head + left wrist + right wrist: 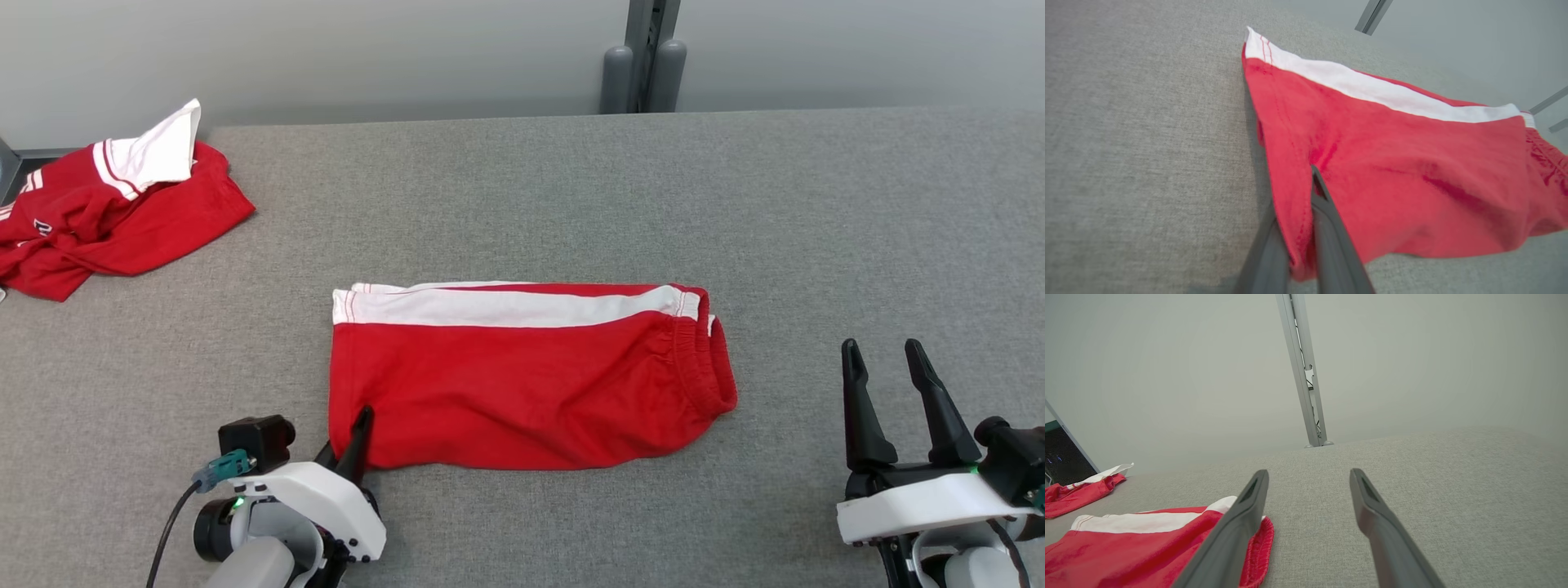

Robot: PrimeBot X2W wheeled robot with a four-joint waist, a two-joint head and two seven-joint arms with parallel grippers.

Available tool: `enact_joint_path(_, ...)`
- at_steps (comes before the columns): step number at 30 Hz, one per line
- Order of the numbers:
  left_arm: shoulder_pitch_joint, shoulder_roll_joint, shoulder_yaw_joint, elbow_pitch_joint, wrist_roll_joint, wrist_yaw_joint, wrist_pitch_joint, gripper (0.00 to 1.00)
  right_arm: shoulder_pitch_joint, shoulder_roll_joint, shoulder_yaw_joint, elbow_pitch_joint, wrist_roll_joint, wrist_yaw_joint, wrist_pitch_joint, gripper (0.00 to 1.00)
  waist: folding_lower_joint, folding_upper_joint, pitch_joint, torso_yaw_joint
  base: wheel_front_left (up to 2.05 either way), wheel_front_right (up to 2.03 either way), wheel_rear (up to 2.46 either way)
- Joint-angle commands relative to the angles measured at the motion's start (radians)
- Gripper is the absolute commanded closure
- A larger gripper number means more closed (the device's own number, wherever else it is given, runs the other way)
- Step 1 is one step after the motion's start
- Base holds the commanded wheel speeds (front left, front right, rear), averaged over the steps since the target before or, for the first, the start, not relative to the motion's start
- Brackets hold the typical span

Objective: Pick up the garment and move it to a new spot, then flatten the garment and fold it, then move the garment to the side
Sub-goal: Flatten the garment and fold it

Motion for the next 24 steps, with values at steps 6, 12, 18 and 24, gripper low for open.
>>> enact_joint_path(6, 0.045, 0.048, 0.028, -0.097, 0.028, 0.058, -0.037, 0.00, -0.011, -0.005, 0.001, 0.006, -0.014, 0.000, 0.016, 0.00, 0.0000, 0.0000, -0.005, -0.008, 0.00, 0.00, 0.00)
enact_joint_path(12, 0.079, 0.091, 0.058, -0.219, 0.107, 0.099, -0.059, 0.00, -0.024, -0.005, 0.008, 0.006, -0.042, 0.000, 0.052, 0.00, 0.0000, 0.0000, -0.013, -0.003, 0.00, 0.00, 0.00)
enact_joint_path(18, 0.151, 0.090, 0.141, -0.391, 0.226, 0.142, -0.061, 0.00, -0.045, -0.005, 0.017, 0.011, -0.071, 0.000, 0.130, 0.00, 0.0000, 0.0000, -0.025, 0.014, 0.00, 0.00, 0.00)
enact_joint_path(24, 0.233, 0.046, 0.233, -0.496, 0.294, 0.161, -0.061, 0.00, -0.088, -0.005, 0.040, 0.029, -0.080, 0.000, 0.232, 0.00, 0.0000, 0.0000, -0.033, 0.031, 0.00, 0.00, 0.00)
